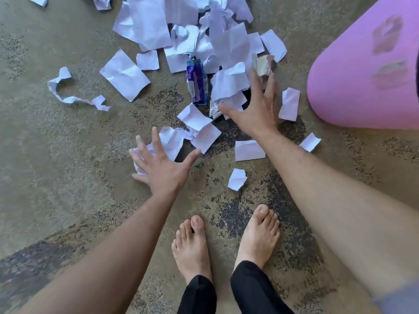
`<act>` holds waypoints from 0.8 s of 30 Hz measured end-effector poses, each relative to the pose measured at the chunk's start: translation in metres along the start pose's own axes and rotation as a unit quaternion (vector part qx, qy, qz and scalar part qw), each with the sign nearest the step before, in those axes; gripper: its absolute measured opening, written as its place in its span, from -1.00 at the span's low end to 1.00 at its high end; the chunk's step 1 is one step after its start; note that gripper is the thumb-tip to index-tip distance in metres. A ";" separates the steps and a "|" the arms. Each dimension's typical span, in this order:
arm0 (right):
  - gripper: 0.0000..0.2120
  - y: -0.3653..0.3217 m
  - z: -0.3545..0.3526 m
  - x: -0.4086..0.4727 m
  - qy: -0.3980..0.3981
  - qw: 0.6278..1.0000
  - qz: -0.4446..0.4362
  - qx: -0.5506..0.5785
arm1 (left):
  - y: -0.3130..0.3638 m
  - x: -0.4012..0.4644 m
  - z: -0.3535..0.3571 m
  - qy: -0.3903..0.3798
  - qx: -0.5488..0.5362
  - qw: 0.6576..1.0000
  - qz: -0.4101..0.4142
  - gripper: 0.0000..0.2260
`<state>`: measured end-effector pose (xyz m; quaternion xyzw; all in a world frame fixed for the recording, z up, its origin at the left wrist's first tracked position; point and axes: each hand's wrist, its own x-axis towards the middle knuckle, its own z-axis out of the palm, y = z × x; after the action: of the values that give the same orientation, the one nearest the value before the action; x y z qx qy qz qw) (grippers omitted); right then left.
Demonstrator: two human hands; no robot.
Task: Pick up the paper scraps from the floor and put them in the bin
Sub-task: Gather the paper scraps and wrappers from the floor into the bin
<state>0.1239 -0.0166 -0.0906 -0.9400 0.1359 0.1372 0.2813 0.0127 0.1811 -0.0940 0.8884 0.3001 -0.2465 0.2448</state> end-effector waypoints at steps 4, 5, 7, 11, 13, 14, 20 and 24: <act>-0.06 -0.015 0.010 0.019 -0.007 0.999 -0.006 0.033 | 0.023 0.009 0.009 0.001 0.000 0.999 0.040 0.03; -0.07 -0.018 0.013 0.021 -0.008 1.000 -0.010 0.029 | 0.024 0.014 0.014 0.005 0.003 0.999 0.044 0.02; -0.12 -0.024 0.020 0.023 -0.006 1.000 -0.028 0.010 | 0.030 0.019 0.018 0.006 0.001 0.999 0.050 0.01; -0.32 -0.032 0.030 0.020 -0.010 0.998 -0.061 0.010 | 0.040 0.024 0.022 0.023 0.037 0.995 0.093 -0.01; -0.39 -0.034 0.035 0.017 -0.027 0.997 -0.072 0.032 | 0.046 0.025 0.026 0.028 0.060 0.990 0.121 -0.04; -0.43 -0.034 0.038 0.014 -0.041 0.995 -0.078 0.049 | 0.048 0.026 0.027 0.032 0.061 0.989 0.130 -0.08; -0.66 -0.034 0.043 0.006 -0.118 0.983 -0.080 0.112 | 0.043 0.034 0.032 0.082 0.084 0.978 0.174 -0.46; -0.77 -0.033 0.035 0.006 -0.115 0.985 -0.063 0.115 | 0.041 0.039 0.027 0.079 0.062 0.969 0.227 -0.63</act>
<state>0.1339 0.0282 -0.1046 -0.8858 0.0578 0.2101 0.4096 0.0583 0.1529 -0.1255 0.9634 0.0932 -0.1311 0.2146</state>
